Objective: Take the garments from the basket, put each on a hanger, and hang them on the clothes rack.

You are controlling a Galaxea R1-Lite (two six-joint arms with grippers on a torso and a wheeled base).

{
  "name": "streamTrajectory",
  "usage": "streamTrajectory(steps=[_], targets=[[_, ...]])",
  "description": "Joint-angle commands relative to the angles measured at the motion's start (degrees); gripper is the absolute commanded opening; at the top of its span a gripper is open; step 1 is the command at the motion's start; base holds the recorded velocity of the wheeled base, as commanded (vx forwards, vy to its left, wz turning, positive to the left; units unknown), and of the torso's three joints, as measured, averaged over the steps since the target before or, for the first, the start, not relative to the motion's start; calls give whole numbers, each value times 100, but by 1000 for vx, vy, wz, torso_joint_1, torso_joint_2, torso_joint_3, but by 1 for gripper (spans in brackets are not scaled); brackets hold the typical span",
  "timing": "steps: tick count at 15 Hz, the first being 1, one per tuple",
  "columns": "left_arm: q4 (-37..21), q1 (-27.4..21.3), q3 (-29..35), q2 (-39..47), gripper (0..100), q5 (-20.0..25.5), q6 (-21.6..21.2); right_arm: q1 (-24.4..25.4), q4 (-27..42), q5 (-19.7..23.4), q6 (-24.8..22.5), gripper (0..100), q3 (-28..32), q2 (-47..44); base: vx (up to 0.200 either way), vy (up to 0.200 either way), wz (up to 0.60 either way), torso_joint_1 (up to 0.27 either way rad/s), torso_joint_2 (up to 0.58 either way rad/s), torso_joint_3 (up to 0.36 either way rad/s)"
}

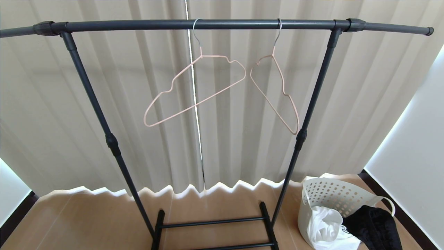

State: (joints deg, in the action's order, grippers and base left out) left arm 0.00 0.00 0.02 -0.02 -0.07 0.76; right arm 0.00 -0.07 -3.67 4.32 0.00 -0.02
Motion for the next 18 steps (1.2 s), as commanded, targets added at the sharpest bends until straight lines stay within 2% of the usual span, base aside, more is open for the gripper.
streamTrajectory(steps=[1, 18], targets=[[0, 0, 6, 2, 100, -1, 4, 0, -1, -2, -1, 100, 0, 2, 0, 0, 0, 0, 0, 0], [0, 0, 6, 2, 100, 7, -14, 0, -1, -11, -62, 100, 0, 2, 0, 0, 0, 0, 0, 0]])
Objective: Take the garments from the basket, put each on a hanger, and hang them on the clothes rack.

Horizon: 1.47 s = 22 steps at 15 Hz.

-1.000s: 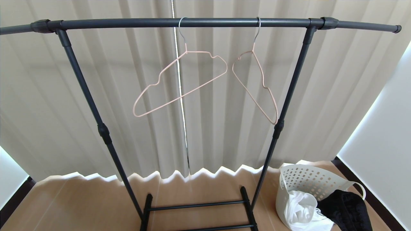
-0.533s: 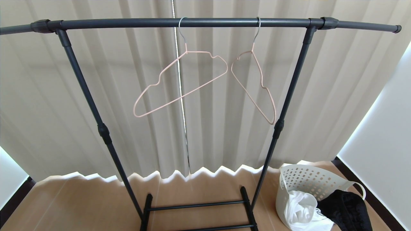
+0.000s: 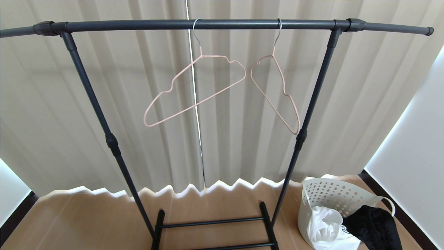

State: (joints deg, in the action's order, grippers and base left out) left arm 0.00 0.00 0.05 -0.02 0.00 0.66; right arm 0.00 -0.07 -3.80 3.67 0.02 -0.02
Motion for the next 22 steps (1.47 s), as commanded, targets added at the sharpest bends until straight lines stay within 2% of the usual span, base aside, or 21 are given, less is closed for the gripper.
streamTrajectory(steps=[1, 9, 22], targets=[[0, 0, -5, 2, 100, 0, 4, 0, -1, 2, 2, 100, -2, 2, 0, 0, 0, 0, 0, 0], [0, 0, 4, 2, 100, 18, 22, 0, -1, -6, 11, 100, -2, -6, 0, 0, 0, -9, 27, 20], [0, 0, 4, 2, 100, 18, 31, 0, -1, -6, 11, 100, -2, 2, 0, 0, 0, -112, 451, 336]])
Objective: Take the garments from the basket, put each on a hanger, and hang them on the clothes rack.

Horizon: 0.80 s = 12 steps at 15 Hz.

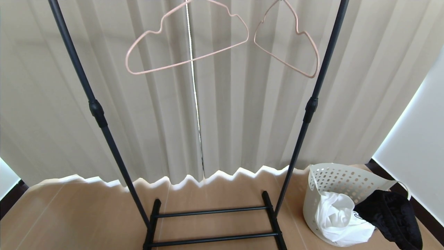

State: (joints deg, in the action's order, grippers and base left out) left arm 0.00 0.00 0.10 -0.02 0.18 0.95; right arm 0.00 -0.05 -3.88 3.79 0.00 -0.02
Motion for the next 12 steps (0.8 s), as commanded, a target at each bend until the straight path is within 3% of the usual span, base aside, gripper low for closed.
streamTrajectory(steps=[1, 5, 10, 12], targets=[[0, 0, -1, 2, 100, -1, 2, 0, -4, 1, -1, 100, 0, 2, 0, 0, 0, -46, 447, 393], [0, 0, -1, 2, 100, -1, 2, 0, -4, 1, -1, 100, 0, -6, 0, 0, 0, -19, 261, 242], [0, 0, -1, 2, 100, -1, -7, 0, -4, 1, -1, 100, 0, -6, 0, 0, -600, 0, 28, 22], [0, -9, -1, 2, 100, -1, -7, 9, -4, 1, -1, 100, 0, 2, 0, -200, 0, 0, 0, 5]])
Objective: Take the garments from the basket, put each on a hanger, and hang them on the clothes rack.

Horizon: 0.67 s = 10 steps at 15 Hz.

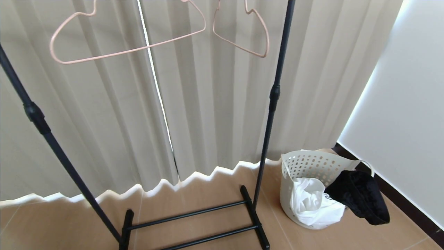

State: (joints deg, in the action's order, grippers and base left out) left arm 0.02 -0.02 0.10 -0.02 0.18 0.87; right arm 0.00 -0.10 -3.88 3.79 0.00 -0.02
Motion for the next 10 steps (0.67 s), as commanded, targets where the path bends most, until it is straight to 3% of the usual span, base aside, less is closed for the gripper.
streamTrajectory(steps=[1, 9, 10], targets=[[-2, -6, -1, 2, 100, -1, 1, 0, 1, 1, -1, 100, 0, 2, 0, -200, 0, 2, 7, -2], [-2, 2, -1, 2, 100, -1, 10, 0, 1, 1, -10, 100, 0, 2, 0, -200, 0, 2, 4, 3], [-2, 2, -1, 2, 100, -1, 10, 0, 1, 1, -1, 100, 0, 2, 200, -200, 0, -2, 2, 7]])
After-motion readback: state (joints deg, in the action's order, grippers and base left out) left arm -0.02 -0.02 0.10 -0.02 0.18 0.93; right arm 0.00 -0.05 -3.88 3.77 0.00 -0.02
